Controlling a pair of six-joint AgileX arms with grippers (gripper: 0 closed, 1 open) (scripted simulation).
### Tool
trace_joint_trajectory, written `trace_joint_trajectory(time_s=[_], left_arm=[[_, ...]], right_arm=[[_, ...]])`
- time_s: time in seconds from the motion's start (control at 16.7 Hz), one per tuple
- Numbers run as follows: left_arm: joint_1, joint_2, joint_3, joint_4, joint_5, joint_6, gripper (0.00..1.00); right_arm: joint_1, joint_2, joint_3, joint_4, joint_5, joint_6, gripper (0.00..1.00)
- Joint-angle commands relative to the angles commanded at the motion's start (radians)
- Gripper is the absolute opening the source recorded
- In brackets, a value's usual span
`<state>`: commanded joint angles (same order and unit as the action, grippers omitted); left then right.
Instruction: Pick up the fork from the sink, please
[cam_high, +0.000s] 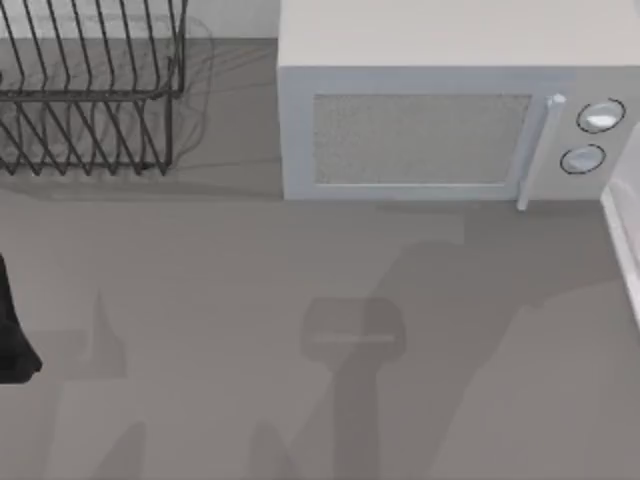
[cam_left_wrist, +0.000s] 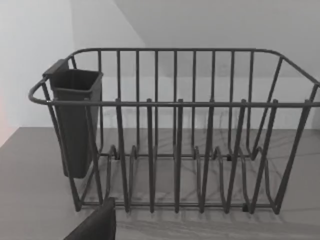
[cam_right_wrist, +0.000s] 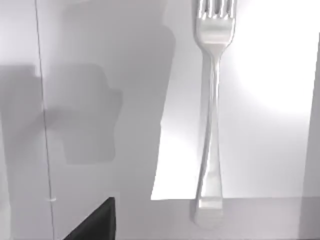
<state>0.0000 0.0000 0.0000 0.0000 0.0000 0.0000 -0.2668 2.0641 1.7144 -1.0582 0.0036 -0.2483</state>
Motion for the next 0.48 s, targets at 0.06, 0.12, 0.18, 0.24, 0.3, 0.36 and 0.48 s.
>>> trace_joint_trajectory(time_s=[0.06,0.12,0.18,0.24,0.3,0.36,0.48], left_arm=[[0.0,0.0,0.0,0.0,0.0,0.0,1.0],[0.0,0.0,0.0,0.0,0.0,0.0,1.0],[0.0,0.0,0.0,0.0,0.0,0.0,1.0],[0.0,0.0,0.0,0.0,0.0,0.0,1.0],[0.0,0.0,0.0,0.0,0.0,0.0,1.0],[0.0,0.0,0.0,0.0,0.0,0.0,1.0],[0.0,0.0,0.0,0.0,0.0,0.0,1.0]], right_arm=[[-0.008,0.064,0.051,-0.031,0.0,-0.007,1.0],[-0.015,0.119,0.094,-0.058,0.0,-0.014,1.0],[-0.02,0.163,0.129,-0.08,0.0,-0.019,1.0],[-0.025,0.197,0.156,-0.098,0.0,-0.023,1.0],[-0.028,0.22,0.175,-0.109,0.0,-0.026,1.0],[-0.029,0.231,0.184,-0.115,0.0,-0.027,1.0],[-0.029,0.232,0.185,-0.116,0.0,-0.027,1.0]])
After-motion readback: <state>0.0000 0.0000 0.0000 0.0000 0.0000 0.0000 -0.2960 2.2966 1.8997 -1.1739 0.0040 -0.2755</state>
